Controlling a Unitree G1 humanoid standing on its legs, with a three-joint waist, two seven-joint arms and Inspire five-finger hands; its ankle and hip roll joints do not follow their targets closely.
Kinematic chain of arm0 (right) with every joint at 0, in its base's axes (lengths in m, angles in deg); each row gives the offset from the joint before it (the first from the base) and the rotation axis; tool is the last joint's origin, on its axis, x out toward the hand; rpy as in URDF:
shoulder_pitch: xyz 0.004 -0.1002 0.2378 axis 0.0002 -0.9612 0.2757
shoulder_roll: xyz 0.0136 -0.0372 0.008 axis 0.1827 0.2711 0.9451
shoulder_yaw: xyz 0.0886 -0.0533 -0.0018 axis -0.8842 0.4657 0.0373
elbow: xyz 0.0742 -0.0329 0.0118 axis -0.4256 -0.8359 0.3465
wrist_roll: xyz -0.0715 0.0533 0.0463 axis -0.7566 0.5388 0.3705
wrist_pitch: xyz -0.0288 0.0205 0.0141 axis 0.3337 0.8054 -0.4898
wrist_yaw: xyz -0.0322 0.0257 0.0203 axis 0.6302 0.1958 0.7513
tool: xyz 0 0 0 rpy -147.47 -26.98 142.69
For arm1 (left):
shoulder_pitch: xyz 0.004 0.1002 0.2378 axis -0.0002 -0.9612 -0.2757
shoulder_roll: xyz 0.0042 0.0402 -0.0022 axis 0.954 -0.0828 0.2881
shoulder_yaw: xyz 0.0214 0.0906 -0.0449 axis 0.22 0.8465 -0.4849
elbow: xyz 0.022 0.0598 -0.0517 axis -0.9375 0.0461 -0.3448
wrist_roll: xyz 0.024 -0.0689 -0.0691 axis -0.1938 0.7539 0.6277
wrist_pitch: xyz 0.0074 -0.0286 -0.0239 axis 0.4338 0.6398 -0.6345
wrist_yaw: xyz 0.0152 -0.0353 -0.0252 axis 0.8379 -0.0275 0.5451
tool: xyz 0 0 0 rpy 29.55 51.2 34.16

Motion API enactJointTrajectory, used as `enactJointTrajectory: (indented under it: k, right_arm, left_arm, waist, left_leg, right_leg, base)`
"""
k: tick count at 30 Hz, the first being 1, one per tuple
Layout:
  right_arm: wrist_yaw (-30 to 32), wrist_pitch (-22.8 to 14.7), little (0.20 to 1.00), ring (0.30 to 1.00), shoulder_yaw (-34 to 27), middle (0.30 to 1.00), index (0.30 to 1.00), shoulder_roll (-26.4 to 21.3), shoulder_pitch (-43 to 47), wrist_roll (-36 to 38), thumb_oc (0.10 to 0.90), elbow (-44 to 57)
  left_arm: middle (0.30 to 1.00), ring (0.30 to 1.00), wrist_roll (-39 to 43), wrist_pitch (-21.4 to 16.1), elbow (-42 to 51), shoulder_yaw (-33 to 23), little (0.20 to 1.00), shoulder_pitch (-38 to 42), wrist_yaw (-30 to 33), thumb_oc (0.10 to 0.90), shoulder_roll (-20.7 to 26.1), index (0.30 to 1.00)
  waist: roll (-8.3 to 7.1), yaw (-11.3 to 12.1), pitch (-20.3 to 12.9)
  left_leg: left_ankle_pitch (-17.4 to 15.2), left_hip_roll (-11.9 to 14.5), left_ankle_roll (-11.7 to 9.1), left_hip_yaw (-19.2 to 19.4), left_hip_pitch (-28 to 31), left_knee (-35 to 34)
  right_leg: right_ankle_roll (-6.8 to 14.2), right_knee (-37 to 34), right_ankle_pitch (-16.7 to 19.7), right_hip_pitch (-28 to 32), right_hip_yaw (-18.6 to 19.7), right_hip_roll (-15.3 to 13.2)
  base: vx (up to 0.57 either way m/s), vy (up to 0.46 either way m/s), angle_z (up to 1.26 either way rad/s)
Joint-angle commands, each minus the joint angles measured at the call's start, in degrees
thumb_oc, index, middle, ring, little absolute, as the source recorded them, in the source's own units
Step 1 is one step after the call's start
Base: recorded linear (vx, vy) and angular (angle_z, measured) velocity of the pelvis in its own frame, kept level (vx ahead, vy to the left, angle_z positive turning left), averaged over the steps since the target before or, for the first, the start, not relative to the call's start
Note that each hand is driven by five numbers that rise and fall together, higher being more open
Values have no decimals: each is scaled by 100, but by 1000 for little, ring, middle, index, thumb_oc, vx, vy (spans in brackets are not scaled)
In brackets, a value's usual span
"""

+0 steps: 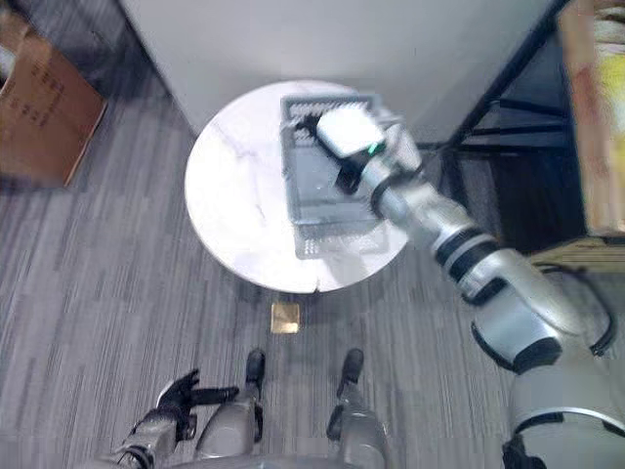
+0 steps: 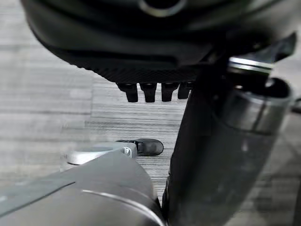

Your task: Get the vegetables into the basket

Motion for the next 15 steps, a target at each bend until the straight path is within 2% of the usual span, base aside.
enactJointTrajectory:
  k: [1, 2, 3, 7, 15]
  right_arm:
    - [800, -89, 1000, 1000, -350, 1000, 1000, -182, 782, 90, 900, 327]
    - [979, -46, 1000, 1000, -642, 1000, 1000, -185, 819, 199, 900, 310]
    - [978, -44, 1000, 1000, -650, 1000, 1000, -188, 815, 198, 900, 315]
    - [1013, 108, 1000, 1000, -369, 1000, 1000, -147, 1353, 185, 900, -269]
    - [1049, 127, 1000, 1000, -79, 1000, 1000, -60, 1850, 324, 900, -1185]
  left_arm:
    - [1000, 1000, -139, 125, -490, 540, 1000, -210, 381, 900, 242, 1000]
    - [1000, 1000, -53, 56, -441, 587, 1000, -115, 339, 900, 312, 1000]
    - [1000, 1000, -52, 55, -443, 590, 1000, -111, 338, 900, 316, 1000]
    - [1000, 1000, 31, 35, -365, 624, 1000, -67, 378, 900, 395, 1000]
    - [1000, 1000, 185, -37, -262, 857, 1000, -46, 340, 900, 367, 1000]
  waist:
    - [-42, -115, 12]
    - [-48, -126, 43]
    - [-52, -125, 43]
    - [-23, -24, 86]
    - [73, 52, 148]
  left_leg:
    - [-8, 50, -103, -144, -88, -114]
    - [-4, 51, -111, -168, -121, -114]
    - [-3, 50, -111, -170, -124, -114]
    - [1, 18, -109, -199, -246, -114]
    - [36, -26, -107, -243, -382, -114]
  right_leg:
    - [657, 60, 14, 421, 170, -542]
    - [661, 59, 11, 402, 153, -544]
    - [661, 59, 11, 401, 151, -545]
    - [668, 28, 17, 339, 128, -574]
    - [673, 20, 38, 242, 76, -600]
  base:
    - [20, -9, 17]
    - [13, -9, 13]
    - [18, 4, 15]
    - [15, 7, 6]
    - [5, 5, 1]
